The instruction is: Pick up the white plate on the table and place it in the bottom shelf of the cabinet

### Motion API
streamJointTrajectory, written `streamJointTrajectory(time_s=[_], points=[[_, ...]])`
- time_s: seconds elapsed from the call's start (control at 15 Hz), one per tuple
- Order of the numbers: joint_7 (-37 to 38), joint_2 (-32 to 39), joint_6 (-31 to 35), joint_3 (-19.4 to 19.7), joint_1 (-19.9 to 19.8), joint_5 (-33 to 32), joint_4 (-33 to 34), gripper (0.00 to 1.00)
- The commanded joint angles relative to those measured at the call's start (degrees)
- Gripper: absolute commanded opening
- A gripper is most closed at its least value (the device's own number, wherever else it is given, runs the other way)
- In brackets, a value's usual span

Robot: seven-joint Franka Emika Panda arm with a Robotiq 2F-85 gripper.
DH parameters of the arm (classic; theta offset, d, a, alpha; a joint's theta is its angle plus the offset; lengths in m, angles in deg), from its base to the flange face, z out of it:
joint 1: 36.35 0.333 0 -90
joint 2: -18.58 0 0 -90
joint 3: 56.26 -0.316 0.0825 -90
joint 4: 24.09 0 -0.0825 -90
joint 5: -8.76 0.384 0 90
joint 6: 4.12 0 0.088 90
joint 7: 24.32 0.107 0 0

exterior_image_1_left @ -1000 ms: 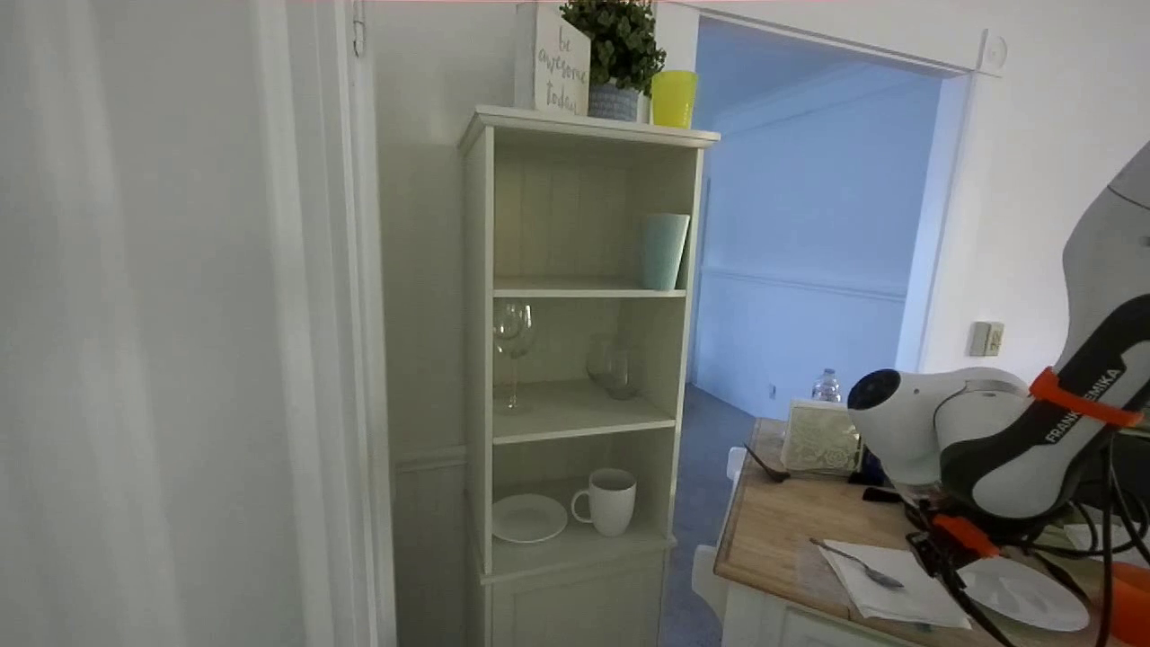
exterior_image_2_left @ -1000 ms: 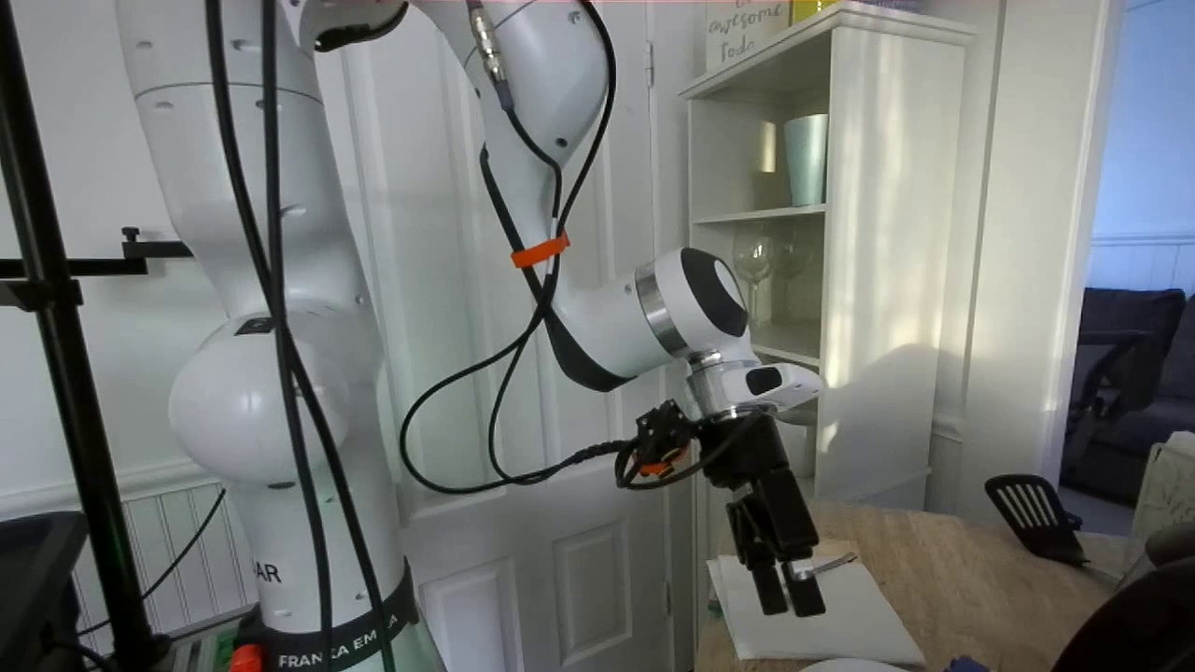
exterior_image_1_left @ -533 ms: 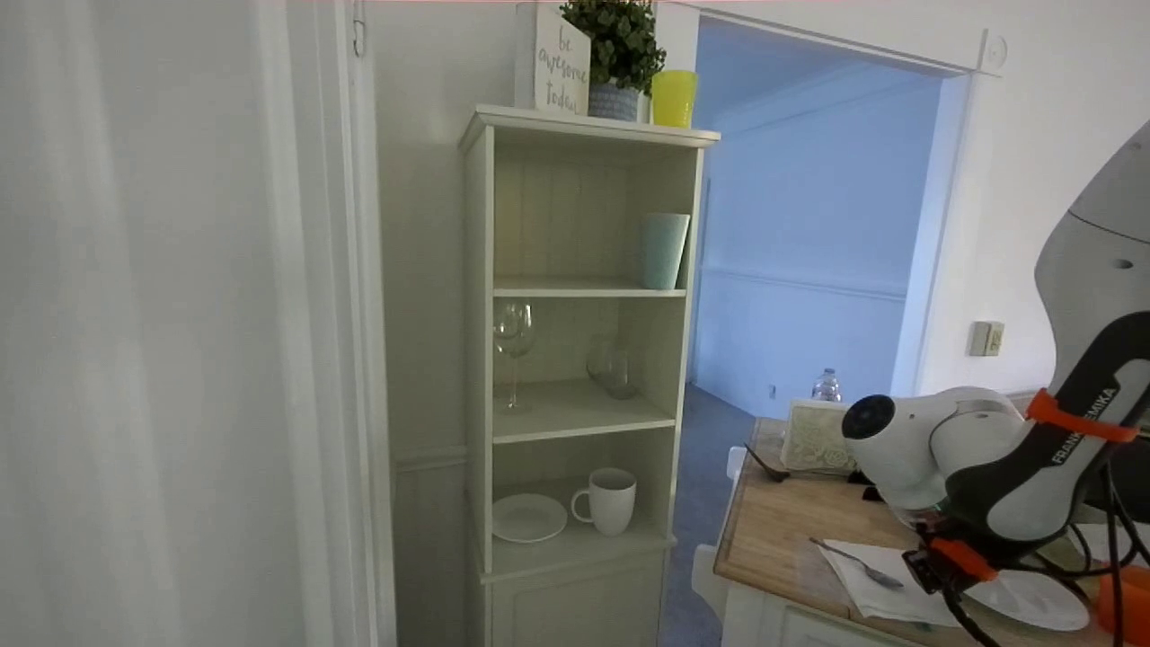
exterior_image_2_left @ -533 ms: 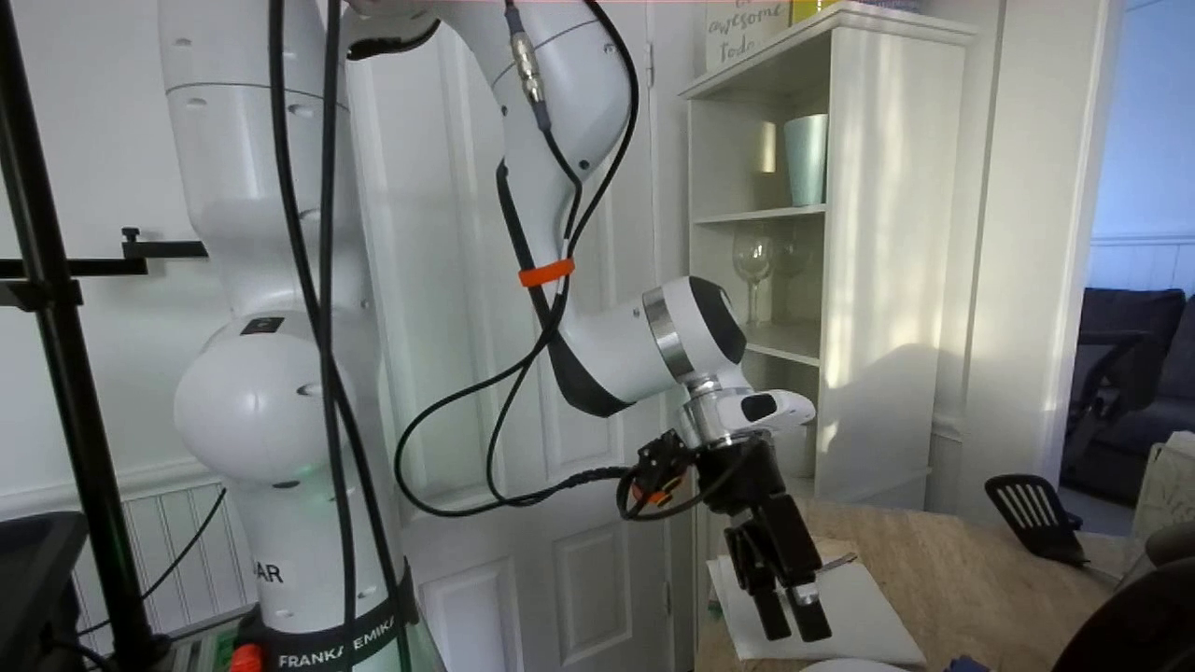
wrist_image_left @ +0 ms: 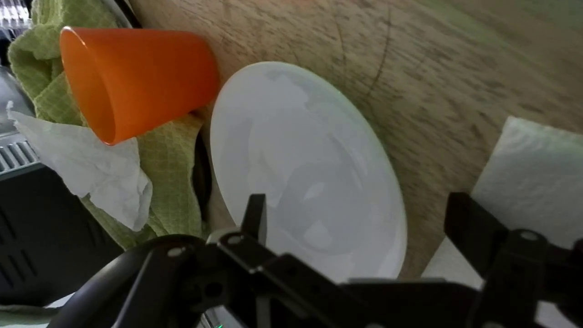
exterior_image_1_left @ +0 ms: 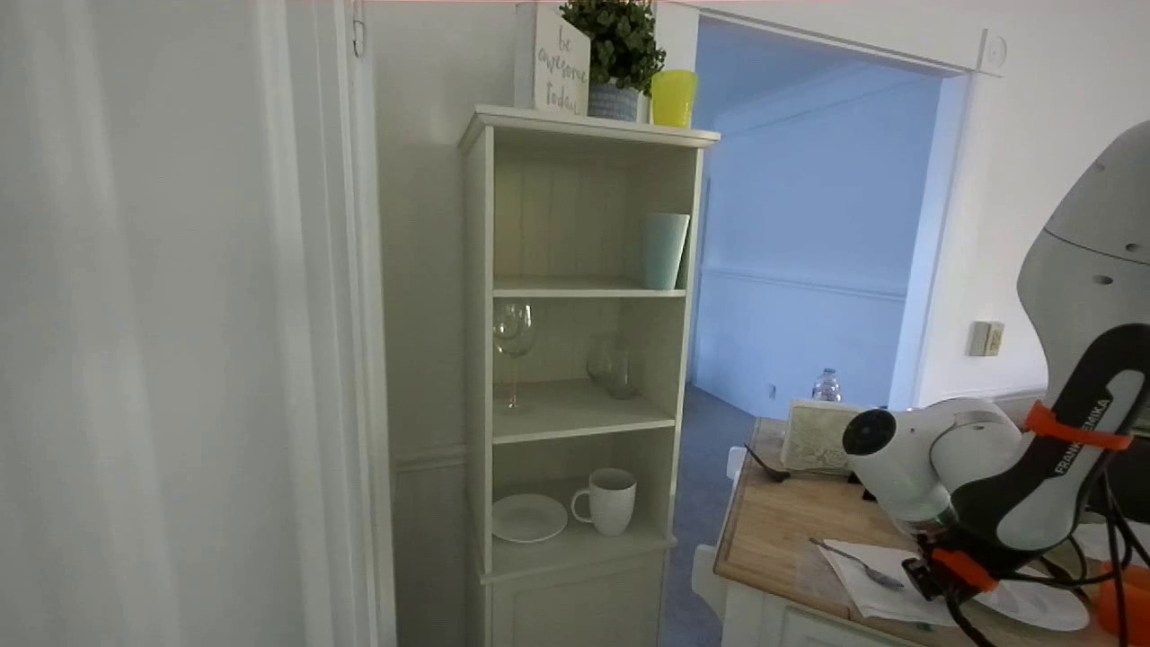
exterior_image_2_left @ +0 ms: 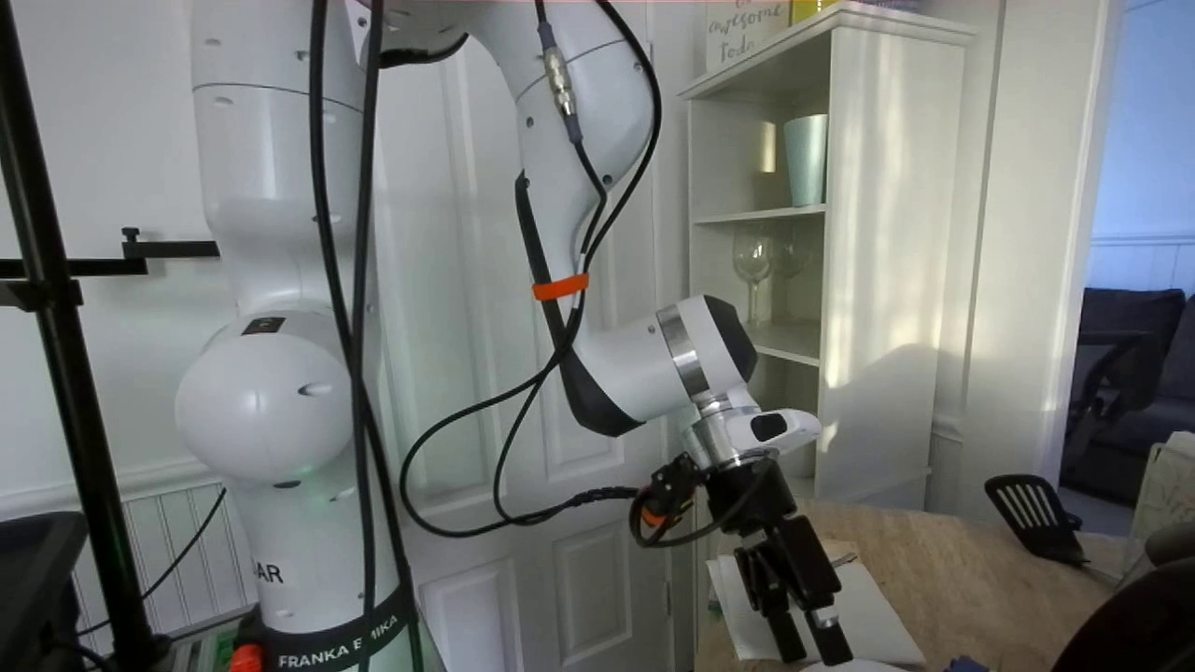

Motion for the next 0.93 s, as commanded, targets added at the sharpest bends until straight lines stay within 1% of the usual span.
streamJointTrajectory(time_s=[0.0, 0.2, 0.27, 0.4, 0.47, 0.53, 0.6, 0.87], points=[[0.57, 1.29, 1.67, 1.61, 0.34, -2.75, 0.96, 1.00], [0.20, 1.72, 2.32, 2.11, 0.21, -3.56, 1.10, 0.99], [0.38, 1.92, 2.02, 2.25, 0.25, -4.62, 1.19, 0.98], [0.83, 2.43, 2.15, 2.55, 0.12, -5.96, 1.25, 0.85], [0.85, 2.58, 2.11, 2.67, 0.07, -6.58, 1.33, 0.82], [0.85, 2.73, 2.07, 2.78, 0.02, -7.16, 1.37, 0.76], [0.89, 2.91, 2.01, 2.91, -0.03, -7.61, 1.42, 0.69], [1.07, 3.94, 2.52, 3.18, -0.24, -8.80, 1.63, 0.72]])
